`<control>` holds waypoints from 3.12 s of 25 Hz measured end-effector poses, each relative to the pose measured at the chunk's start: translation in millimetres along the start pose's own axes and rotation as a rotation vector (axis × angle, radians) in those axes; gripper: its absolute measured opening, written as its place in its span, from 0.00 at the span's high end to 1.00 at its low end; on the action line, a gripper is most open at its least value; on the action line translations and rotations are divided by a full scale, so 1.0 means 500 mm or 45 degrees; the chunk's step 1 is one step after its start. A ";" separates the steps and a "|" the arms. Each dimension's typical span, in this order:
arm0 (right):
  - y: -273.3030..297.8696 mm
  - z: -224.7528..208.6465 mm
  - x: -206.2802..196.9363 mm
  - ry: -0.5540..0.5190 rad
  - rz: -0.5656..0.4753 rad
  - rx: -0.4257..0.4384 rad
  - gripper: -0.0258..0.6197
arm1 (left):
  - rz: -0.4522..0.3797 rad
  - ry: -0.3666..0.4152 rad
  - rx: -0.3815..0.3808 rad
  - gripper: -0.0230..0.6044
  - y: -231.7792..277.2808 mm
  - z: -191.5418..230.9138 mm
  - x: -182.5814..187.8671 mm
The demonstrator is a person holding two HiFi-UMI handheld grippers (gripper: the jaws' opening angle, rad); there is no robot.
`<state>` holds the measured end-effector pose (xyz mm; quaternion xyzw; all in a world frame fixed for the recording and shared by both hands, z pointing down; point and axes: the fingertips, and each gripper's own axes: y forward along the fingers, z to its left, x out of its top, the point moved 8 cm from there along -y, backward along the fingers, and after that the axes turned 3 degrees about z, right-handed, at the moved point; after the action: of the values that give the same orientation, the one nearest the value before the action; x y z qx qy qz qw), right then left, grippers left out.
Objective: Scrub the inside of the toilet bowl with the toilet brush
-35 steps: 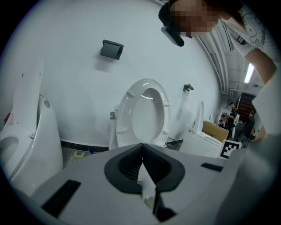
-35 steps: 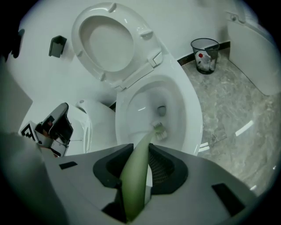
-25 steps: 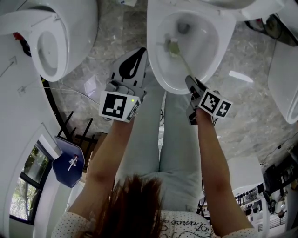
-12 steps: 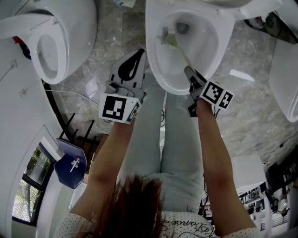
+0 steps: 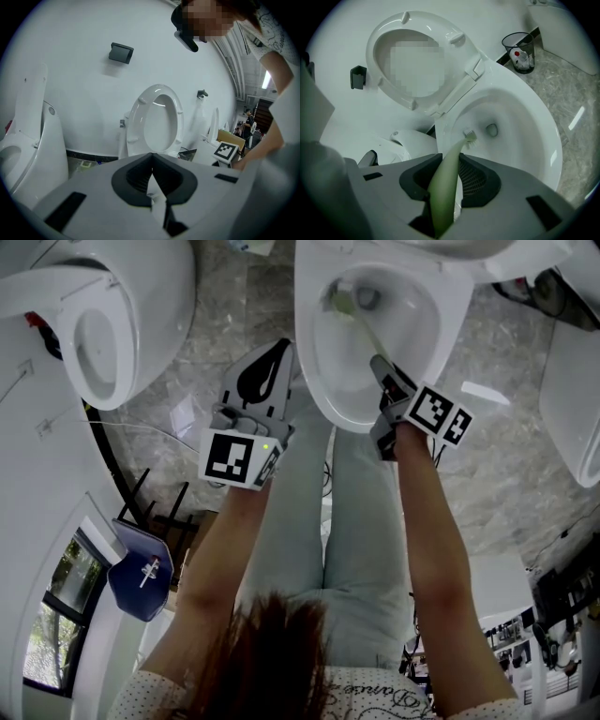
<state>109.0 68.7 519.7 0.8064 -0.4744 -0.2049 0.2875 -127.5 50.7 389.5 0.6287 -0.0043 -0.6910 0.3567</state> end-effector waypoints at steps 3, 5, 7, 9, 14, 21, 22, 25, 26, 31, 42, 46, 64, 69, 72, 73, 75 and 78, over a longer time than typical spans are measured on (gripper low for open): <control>0.000 -0.001 0.001 0.053 -0.042 0.016 0.77 | 0.000 -0.002 0.001 0.96 -0.002 0.006 0.000; 0.003 -0.001 0.003 0.069 -0.062 0.022 0.77 | 0.001 -0.002 0.002 0.96 -0.004 0.009 -0.002; 0.005 -0.001 0.006 0.081 -0.076 0.024 0.77 | 0.004 -0.004 0.006 0.96 -0.006 0.012 -0.003; 0.005 -0.005 0.013 0.125 -0.107 0.032 0.77 | 0.007 -0.006 0.007 0.96 -0.007 0.014 -0.004; 0.003 -0.018 0.044 0.247 -0.223 0.048 0.77 | 0.003 -0.004 0.006 0.96 -0.011 0.017 -0.001; -0.008 -0.031 0.060 0.253 -0.255 0.056 0.77 | 0.003 -0.009 0.016 0.96 -0.017 0.020 -0.002; -0.009 -0.032 0.060 0.258 -0.259 0.058 0.77 | 0.004 -0.009 0.013 0.96 -0.017 0.018 -0.004; -0.012 -0.039 0.067 0.255 -0.273 0.046 0.77 | 0.004 -0.005 0.004 0.96 -0.016 0.016 -0.005; -0.014 -0.041 0.070 0.251 -0.274 0.044 0.77 | 0.005 -0.003 0.004 0.96 -0.016 0.015 -0.005; -0.027 -0.048 0.085 0.264 -0.290 0.041 0.77 | -0.003 -0.004 0.011 0.96 -0.012 0.013 0.000; -0.077 -0.095 0.086 0.283 -0.358 -0.035 0.78 | -0.015 -0.013 -0.012 0.96 -0.012 0.009 -0.002; -0.090 -0.098 0.079 0.271 -0.359 -0.043 0.78 | -0.025 -0.001 -0.009 0.96 -0.012 0.008 0.003; -0.276 0.039 -0.042 -0.234 -0.240 -0.038 0.78 | -0.069 0.047 -0.045 0.96 -0.061 -0.024 0.060; -0.360 0.088 -0.045 -0.293 -0.295 -0.031 0.78 | -0.085 0.046 -0.046 0.96 -0.079 -0.032 0.111; -0.401 0.128 -0.041 -0.355 -0.319 0.007 0.77 | -0.090 0.057 -0.064 0.96 -0.093 -0.044 0.145; -0.413 0.143 -0.040 -0.379 -0.323 0.021 0.77 | -0.091 0.062 -0.070 0.96 -0.097 -0.047 0.155; -0.438 0.174 -0.040 -0.417 -0.343 0.039 0.77 | -0.095 0.075 -0.081 0.96 -0.109 -0.054 0.179; -0.479 0.219 -0.037 -0.451 -0.400 0.069 0.77 | -0.103 0.098 -0.094 0.96 -0.129 -0.063 0.223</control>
<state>189.4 147.7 280.6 0.8291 -0.3915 -0.3727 0.1426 -126.5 57.0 257.2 0.6410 0.0604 -0.6798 0.3511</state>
